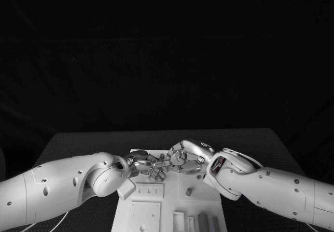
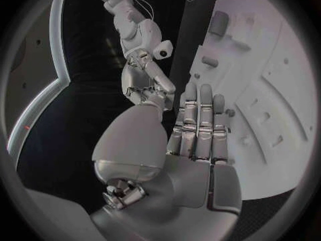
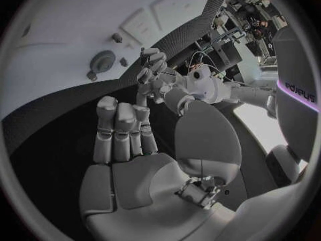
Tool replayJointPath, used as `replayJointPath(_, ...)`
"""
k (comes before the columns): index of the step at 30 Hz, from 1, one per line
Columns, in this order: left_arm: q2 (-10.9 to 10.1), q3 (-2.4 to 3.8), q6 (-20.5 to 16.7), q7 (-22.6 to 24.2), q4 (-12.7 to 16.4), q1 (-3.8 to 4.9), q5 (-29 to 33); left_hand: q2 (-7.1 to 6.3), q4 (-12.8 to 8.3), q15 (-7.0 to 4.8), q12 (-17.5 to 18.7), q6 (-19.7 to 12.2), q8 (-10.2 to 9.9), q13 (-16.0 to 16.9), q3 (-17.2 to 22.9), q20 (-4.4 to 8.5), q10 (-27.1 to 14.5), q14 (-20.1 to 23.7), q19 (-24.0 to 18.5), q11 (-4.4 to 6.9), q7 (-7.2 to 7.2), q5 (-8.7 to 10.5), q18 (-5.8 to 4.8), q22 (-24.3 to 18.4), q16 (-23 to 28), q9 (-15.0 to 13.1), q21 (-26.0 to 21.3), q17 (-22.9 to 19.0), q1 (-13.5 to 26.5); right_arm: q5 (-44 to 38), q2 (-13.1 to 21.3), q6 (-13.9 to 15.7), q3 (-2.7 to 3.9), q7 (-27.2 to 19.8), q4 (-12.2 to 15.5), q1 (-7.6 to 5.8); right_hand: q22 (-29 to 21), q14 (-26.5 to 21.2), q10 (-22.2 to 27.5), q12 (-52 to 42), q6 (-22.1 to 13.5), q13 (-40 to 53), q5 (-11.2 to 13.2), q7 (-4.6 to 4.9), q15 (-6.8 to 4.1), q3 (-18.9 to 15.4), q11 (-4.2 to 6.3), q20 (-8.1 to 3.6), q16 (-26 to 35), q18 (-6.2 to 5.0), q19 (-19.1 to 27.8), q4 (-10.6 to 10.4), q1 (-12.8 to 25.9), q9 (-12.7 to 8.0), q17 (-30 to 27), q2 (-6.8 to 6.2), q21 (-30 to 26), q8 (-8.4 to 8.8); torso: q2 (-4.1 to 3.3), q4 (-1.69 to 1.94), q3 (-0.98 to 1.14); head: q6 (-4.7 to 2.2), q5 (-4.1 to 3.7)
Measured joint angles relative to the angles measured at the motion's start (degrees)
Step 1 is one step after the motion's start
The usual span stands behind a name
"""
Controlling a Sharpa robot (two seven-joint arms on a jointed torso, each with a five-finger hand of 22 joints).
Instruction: Assemble the parts on the task board
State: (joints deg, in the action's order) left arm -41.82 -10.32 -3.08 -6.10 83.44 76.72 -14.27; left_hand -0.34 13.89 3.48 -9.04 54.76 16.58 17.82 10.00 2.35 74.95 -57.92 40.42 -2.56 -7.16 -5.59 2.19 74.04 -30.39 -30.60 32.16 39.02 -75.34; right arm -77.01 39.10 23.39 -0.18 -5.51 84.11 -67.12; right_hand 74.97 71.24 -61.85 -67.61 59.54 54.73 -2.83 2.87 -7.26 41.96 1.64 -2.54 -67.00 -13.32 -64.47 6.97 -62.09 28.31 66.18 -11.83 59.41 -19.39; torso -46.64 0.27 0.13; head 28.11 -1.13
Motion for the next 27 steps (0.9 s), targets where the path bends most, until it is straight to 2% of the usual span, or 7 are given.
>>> replayJointPath(2,0.0,0.00,0.0,0.1,0.0,0.00,0.0,0.27,0.0,0.00,0.0,0.0,0.0,0.1,0.0,0.00,0.0,0.0,0.0,0.00,0.00,-0.17,-0.01,-0.1,0.0,0.0,0.0,0.0,-0.6,0.0,0.0,-0.1,0.00,0.0,-0.1,0.00,0.0,0.0,0.0,0.0,0.0,0.0,0.0,0.00,0.00,-0.1,0.00,0.00,0.0,0.00,0.0,0.1,0.0,0.0,0.0,0.00,0.0,0.08,0.00,0.00,0.01,0.05,-0.01)
replayJointPath(4,0.0,0.00,0.0,0.2,0.0,0.00,0.0,-0.14,0.0,0.00,0.0,0.3,0.0,0.3,-0.4,0.00,0.1,0.0,0.0,0.11,0.11,-1.04,-0.01,-0.2,0.0,-0.1,0.0,0.0,-1.2,0.0,-0.1,-0.2,-0.01,0.0,-0.1,0.00,0.0,0.0,0.0,0.0,0.0,0.0,0.0,0.01,0.01,-0.1,0.00,0.00,0.0,0.00,0.0,0.1,0.0,0.0,0.0,0.00,0.0,0.06,0.00,0.00,0.01,0.08,0.03)
replayJointPath(9,0.0,-0.02,-0.1,0.3,0.0,0.00,0.0,-1.49,2.2,0.00,-0.3,1.0,0.0,1.1,-2.7,0.00,0.3,0.0,0.0,0.30,0.42,-5.66,-0.01,-0.5,-0.1,-0.9,0.0,-0.1,-1.0,0.0,-0.2,-0.3,-0.06,0.0,-0.1,0.05,0.0,0.0,0.0,0.0,-0.1,0.0,0.0,0.08,0.02,-0.1,0.00,0.01,0.0,0.00,0.0,0.1,0.0,0.0,0.0,0.00,0.0,-0.12,0.02,0.00,0.02,0.11,0.10)
replayJointPath(13,0.0,-0.04,0.0,0.3,0.0,-0.02,-0.1,-2.34,2.8,0.00,-0.5,1.0,0.2,1.4,-3.7,0.00,0.3,0.0,0.0,0.30,0.42,-6.15,-0.02,-0.7,-0.3,-1.7,0.0,-0.1,1.2,0.0,-0.2,-0.4,-0.06,0.0,-0.2,0.07,0.0,0.0,0.0,0.0,-0.1,0.0,0.0,0.09,0.02,-0.1,0.00,0.11,0.0,0.00,-0.1,0.1,0.1,0.0,0.0,0.13,0.0,-0.11,0.02,-0.02,0.03,0.15,0.10)
replayJointPath(15,0.1,-0.04,0.0,0.3,0.0,-0.02,-0.1,-2.37,2.8,0.00,-0.7,1.0,0.3,1.6,-3.7,0.00,0.3,0.0,0.0,0.30,0.42,-7.25,-0.02,-0.8,-0.3,-2.0,0.0,-0.1,2.1,0.0,-0.2,-0.4,-0.06,0.0,-0.2,0.08,0.0,0.0,0.0,0.0,-0.1,0.0,-0.1,0.09,0.02,-0.1,0.00,0.14,0.0,0.00,0.0,0.1,0.2,0.0,0.0,0.19,0.0,-0.11,0.02,-0.03,0.03,0.18,0.11)
replayJointPath(20,0.1,-0.04,0.1,0.1,0.1,-0.02,0.0,-3.18,2.8,0.00,-0.7,1.0,0.3,2.0,-3.7,0.16,0.1,0.0,-0.2,0.09,0.42,-11.27,-0.07,-0.8,-0.3,-3.0,0.0,-0.3,3.3,0.0,-0.3,-0.4,-0.09,0.0,-0.2,0.11,0.0,0.0,0.0,0.0,-0.1,0.0,-0.3,0.10,0.03,-0.1,0.00,0.17,0.0,0.00,0.0,0.1,0.2,0.0,0.0,0.23,0.0,-0.11,0.02,-0.04,0.03,0.23,0.14)
replayJointPath(27,0.1,-0.05,0.1,-0.4,0.1,-0.03,0.7,-3.02,2.8,-0.20,-0.9,1.0,0.3,2.7,-3.6,0.10,-0.5,0.2,-0.9,-0.09,0.42,-19.22,-0.16,-0.9,-0.3,-4.4,0.2,-0.3,6.1,0.0,-0.4,-0.4,-0.12,-0.1,-0.3,0.21,0.0,0.0,0.0,0.0,-0.2,0.0,-0.3,0.17,0.04,-0.1,0.00,0.17,0.0,0.00,0.0,0.1,0.2,0.0,0.0,0.23,0.0,-0.07,0.02,-0.04,0.04,0.35,0.12)
